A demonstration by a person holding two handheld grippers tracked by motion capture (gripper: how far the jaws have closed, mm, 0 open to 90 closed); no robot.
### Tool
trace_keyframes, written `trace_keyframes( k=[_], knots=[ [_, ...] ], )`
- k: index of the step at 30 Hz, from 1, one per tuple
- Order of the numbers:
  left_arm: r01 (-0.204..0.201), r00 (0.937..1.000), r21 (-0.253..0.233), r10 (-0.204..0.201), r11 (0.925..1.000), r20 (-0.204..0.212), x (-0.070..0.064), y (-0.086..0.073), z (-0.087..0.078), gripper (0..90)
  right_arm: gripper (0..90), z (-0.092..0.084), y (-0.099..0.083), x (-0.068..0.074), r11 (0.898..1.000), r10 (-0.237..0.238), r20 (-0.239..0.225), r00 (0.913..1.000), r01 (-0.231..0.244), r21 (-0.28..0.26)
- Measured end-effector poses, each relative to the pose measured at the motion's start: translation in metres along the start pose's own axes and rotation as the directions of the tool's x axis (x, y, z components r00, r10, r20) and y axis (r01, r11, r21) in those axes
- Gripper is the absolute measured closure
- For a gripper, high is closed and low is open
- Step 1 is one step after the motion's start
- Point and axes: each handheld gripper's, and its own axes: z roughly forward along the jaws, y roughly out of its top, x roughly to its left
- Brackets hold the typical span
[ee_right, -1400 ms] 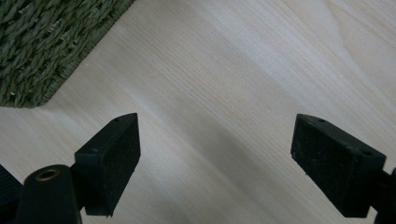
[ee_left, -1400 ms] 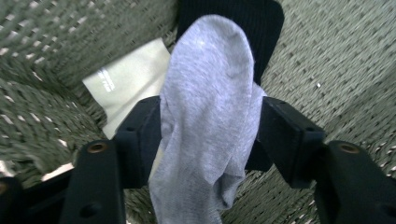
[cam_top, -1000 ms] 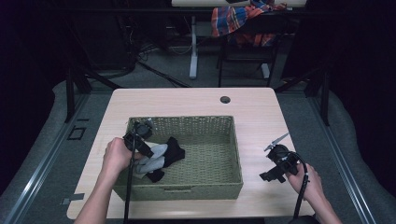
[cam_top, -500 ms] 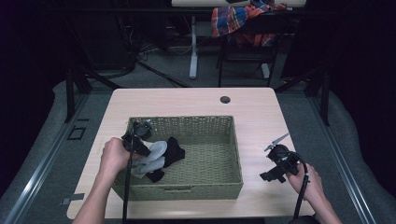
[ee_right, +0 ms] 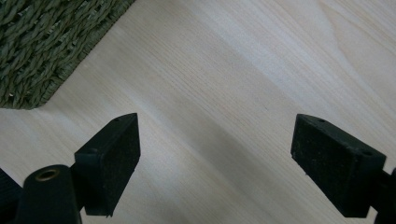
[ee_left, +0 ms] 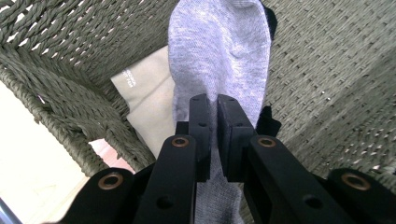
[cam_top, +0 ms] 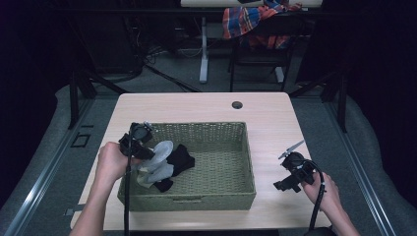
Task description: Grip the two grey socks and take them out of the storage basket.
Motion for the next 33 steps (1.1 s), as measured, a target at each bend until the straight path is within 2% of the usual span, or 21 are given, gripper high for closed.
trace_keyframes(
  k=[5,7,14,16,20,22,33],
  knots=[
    [-0.004,1.0,-0.025,0.004,0.9997,0.004,-0.001,0.0,-0.007,85.5,15.5,0.0,0.0,0.0,1.0,0.001,-0.002,1.0,-0.001,0.0],
    [-0.008,1.0,-0.034,0.008,0.9994,-0.005,-0.002,0.0,-0.011,85.5,15.6,0.0,0.001,-0.001,1.0,-0.011,-0.002,0.9999,0.011,0.016],
    [-0.013,0.9997,-0.076,0.011,0.9971,-0.022,-0.003,-0.002,-0.026,85.6,15.6,0.0,0.001,-0.001,1.0,-0.01,-0.002,1.0,0.01,0.018],
    [-0.013,0.9996,-0.086,0.011,0.9962,-0.025,-0.003,-0.003,-0.031,85.5,15.6,0.001,0.0,0.001,1.0,0.007,0.006,1.0,-0.007,-0.002],
    [-0.006,0.999,-0.116,0.0,0.9932,-0.046,-0.001,-0.006,-0.04,85.6,15.6,0.0,0.0,0.0,1.0,0.002,0.003,1.0,-0.002,0.002],
    [-0.003,0.9987,-0.12,-0.003,0.9928,-0.052,-0.001,-0.007,-0.044,85.5,15.6,-0.002,0.001,-0.002,0.999,-0.019,0.01,0.9998,0.019,0.026],
    [0.032,0.9953,-0.161,-0.046,0.9864,-0.085,0.01,-0.018,-0.064,85.6,15.6,0.0,0.0,-0.001,1.0,-0.004,0.007,1.0,0.004,0.008]
  ],
)
